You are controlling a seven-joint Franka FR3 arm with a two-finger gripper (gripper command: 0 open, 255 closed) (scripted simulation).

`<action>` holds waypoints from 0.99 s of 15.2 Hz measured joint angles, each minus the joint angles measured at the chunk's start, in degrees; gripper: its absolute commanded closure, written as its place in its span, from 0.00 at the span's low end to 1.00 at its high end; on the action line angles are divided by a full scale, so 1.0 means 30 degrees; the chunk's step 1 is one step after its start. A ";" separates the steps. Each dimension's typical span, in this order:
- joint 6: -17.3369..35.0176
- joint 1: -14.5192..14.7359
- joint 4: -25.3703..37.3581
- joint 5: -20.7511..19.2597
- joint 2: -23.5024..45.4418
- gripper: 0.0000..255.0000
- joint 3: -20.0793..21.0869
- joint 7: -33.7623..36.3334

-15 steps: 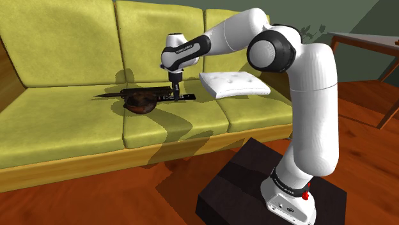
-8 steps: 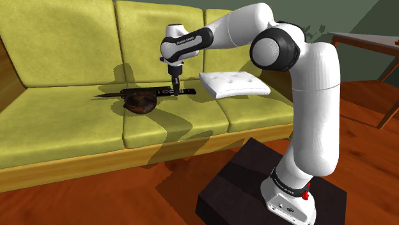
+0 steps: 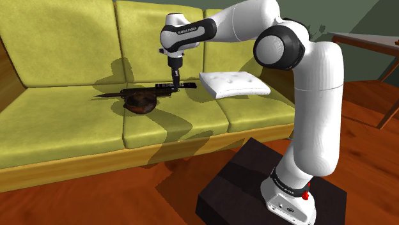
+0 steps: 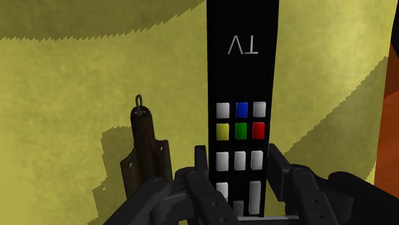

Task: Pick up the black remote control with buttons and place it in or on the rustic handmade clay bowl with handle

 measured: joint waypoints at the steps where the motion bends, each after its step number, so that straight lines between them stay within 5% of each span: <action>1: -0.0256 -0.0022 0.0183 -0.0009 -0.0074 1.00 -0.0014 -0.0028; 15: -0.3624 0.0016 0.3471 -0.0059 -0.0160 1.00 -0.0006 0.0161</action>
